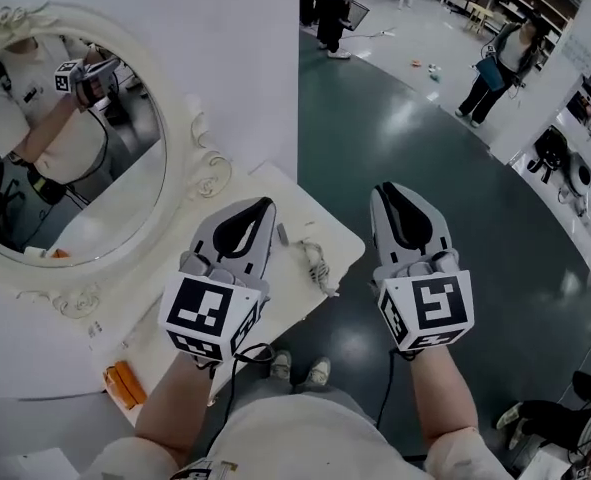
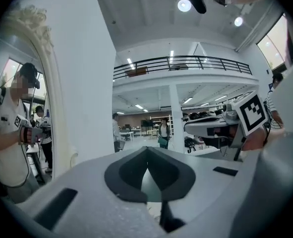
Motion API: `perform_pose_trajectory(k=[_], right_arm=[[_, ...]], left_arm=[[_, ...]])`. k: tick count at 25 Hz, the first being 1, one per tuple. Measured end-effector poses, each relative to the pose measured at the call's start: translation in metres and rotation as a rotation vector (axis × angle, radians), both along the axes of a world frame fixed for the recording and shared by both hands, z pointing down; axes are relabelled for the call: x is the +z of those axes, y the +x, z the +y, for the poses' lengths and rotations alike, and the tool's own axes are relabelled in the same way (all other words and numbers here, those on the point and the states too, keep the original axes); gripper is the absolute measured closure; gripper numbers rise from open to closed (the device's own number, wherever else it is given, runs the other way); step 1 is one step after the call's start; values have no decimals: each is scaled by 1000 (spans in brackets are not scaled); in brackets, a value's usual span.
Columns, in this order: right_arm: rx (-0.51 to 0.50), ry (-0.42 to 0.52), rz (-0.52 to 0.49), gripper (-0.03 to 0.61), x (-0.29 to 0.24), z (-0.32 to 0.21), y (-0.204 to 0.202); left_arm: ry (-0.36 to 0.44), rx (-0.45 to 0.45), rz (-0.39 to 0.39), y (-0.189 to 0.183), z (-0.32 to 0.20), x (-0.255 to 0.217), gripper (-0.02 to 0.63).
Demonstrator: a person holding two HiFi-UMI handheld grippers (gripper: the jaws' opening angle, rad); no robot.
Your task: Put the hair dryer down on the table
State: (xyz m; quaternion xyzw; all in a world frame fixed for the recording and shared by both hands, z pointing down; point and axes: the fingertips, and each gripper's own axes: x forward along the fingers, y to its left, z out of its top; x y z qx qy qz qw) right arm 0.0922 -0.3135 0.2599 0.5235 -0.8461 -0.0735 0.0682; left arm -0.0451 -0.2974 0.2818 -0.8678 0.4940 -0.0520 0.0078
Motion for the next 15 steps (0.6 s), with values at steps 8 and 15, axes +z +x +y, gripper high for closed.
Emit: perform_pose_trajectory(k=[8,15], right_arm=[[-107,67,-164,545,-64,52,-10],[-189,147,-176,546,-63,95,-16]], left_arm=[[182,-9,1,-4,39,-66,600],[201,17,1,2,73,-56,600]])
